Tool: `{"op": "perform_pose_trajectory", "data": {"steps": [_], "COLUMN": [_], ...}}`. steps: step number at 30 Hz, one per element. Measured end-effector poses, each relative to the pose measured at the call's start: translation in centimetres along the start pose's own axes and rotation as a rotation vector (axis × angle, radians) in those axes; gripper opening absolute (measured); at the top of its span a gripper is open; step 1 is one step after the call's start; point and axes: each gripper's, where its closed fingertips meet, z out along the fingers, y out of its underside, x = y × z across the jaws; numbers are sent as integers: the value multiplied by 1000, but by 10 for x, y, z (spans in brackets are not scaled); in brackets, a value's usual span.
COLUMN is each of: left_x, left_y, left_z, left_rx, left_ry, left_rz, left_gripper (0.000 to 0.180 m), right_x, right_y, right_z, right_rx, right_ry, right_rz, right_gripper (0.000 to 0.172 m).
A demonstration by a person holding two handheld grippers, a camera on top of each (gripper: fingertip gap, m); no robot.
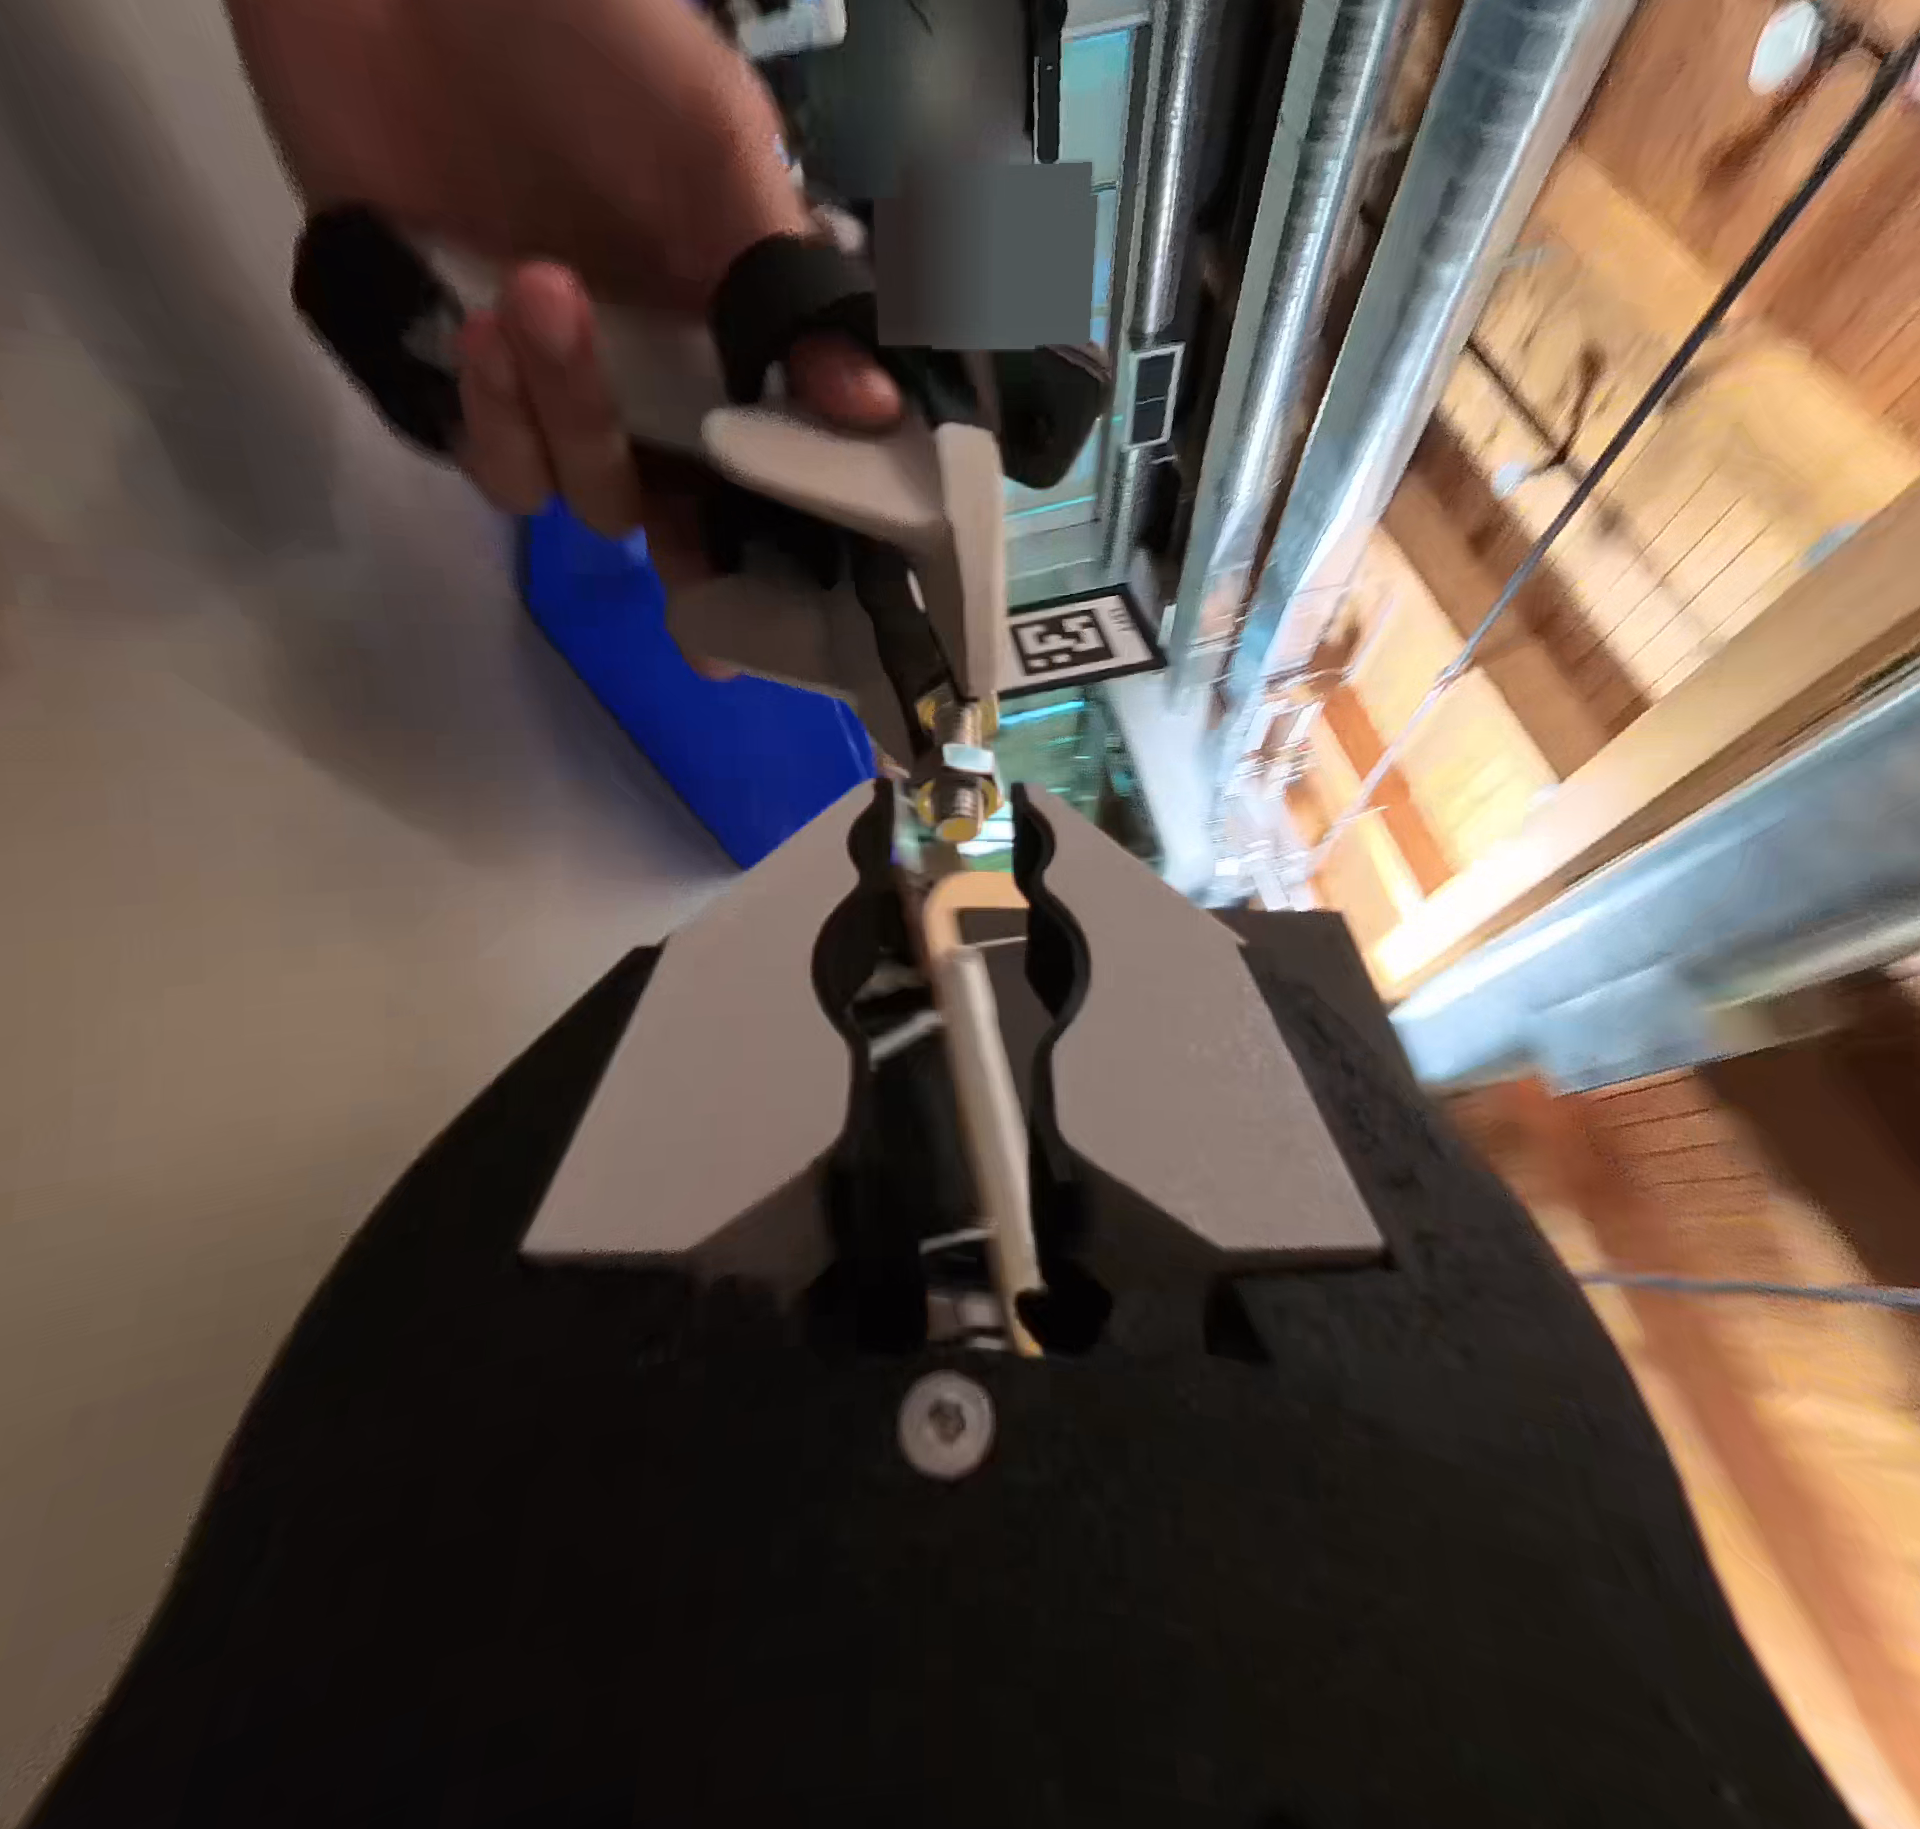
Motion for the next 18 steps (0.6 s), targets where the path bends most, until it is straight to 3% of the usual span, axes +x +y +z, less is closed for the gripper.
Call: {"op": "perform_pose_trajectory", "data": {"steps": [4, 9, 11, 14, 18], "left_x": [-1, -1, 1, 3, 0], "left_y": [-7, -15, -15, -12, -4], "left_z": [-5, -9, -8, -4, 1], "left_rx": [36, 88, 86, 69, 15], "left_ry": [-36, -101, -117, -118, -136], "left_rz": [72, 252, 324, 354, 384], "left_gripper": [17, 17, 17, 17, 17], "right_x": [9, 3, 3, 8, 4], "right_y": [3, 3, 5, 4, 4], "right_z": [-4, 2, 5, 5, 6], "right_rx": [28, 147, 219, 356, 377], "right_ry": [-112, -449, -567, -706, -750], "right_rz": [668, 1702, 2032, 2361, 2458], "right_gripper": [41, 41, 40, 38, 26]}}
